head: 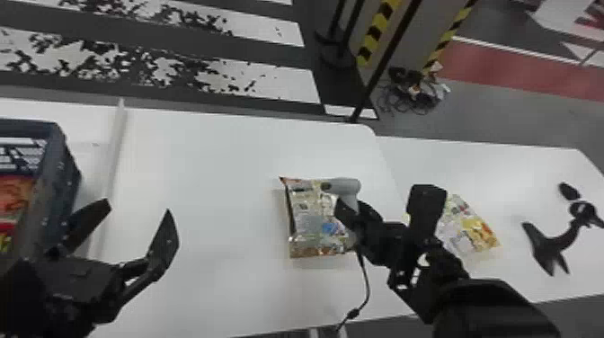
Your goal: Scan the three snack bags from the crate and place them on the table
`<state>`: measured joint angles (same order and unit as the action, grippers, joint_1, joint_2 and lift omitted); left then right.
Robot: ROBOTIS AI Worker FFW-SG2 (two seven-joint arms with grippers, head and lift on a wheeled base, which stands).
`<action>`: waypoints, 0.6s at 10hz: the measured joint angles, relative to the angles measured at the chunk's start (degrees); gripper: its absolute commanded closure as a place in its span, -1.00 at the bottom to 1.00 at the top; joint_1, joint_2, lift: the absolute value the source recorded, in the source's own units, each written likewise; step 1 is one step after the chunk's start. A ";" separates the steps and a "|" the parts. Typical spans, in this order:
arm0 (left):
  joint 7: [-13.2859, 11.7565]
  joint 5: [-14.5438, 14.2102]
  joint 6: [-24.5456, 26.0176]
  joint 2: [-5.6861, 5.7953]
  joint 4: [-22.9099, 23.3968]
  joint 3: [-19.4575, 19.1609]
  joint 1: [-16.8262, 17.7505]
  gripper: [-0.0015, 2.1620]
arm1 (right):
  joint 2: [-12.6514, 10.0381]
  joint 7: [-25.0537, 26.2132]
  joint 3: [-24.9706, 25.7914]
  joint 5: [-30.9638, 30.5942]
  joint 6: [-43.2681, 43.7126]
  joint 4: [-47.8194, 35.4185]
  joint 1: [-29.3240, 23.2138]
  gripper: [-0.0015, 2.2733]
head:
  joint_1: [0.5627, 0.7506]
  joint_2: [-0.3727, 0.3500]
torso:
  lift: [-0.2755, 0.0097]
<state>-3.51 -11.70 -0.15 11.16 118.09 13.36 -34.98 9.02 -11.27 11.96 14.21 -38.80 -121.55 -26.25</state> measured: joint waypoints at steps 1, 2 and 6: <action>0.00 -0.05 0.10 0.06 0.23 -0.04 0.00 -0.97 | -0.60 0.36 -1.83 -1.03 0.04 0.47 0.42 0.74 | 0.41 -0.67 | 0.50; 0.00 -0.10 0.15 0.13 0.36 -0.17 0.00 -0.97 | -0.94 0.85 -3.48 -1.88 0.35 1.26 0.73 0.74 | 0.41 -0.61 | 0.50; 0.00 -0.46 0.29 0.18 0.04 -0.60 0.04 -0.97 | -1.11 2.96 -7.94 -4.47 1.75 4.58 1.20 0.74 | 0.41 -0.50 | 0.50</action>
<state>-3.51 -12.16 0.14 11.34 118.13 12.76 -34.94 7.91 -8.31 4.02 9.73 -37.06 -116.98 -25.05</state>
